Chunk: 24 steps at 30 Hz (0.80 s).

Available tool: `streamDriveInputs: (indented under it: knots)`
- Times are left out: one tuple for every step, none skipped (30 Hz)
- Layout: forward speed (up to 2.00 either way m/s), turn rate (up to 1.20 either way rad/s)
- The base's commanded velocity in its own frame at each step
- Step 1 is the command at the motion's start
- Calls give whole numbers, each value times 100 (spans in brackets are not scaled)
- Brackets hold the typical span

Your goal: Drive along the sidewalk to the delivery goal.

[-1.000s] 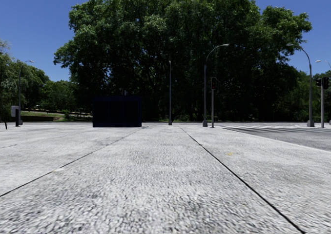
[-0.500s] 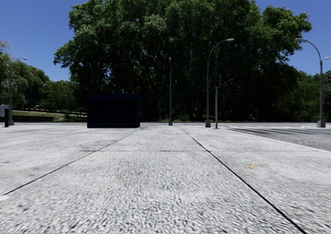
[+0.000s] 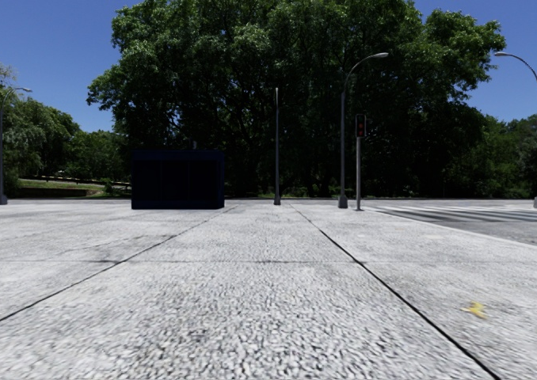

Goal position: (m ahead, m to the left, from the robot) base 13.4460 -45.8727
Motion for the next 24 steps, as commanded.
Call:
streamDriveInputs:
  knots:
    - [200,0]
    - [200,0]
    - [200,0]
    - [200,0]
    - [200,0]
    - [200,0]
    - [200,0]
    - [200,0]
    - [200,0]
    - [200,0]
    - [200,0]
    - [200,0]
    - [200,0]
    - [200,0]
    - [200,0]
    - [200,0]
    - [200,0]
    - [200,0]
    - [200,0]
    - [200,0]
    - [200,0]
    - [200,0]
    - [200,0]
    - [200,0]
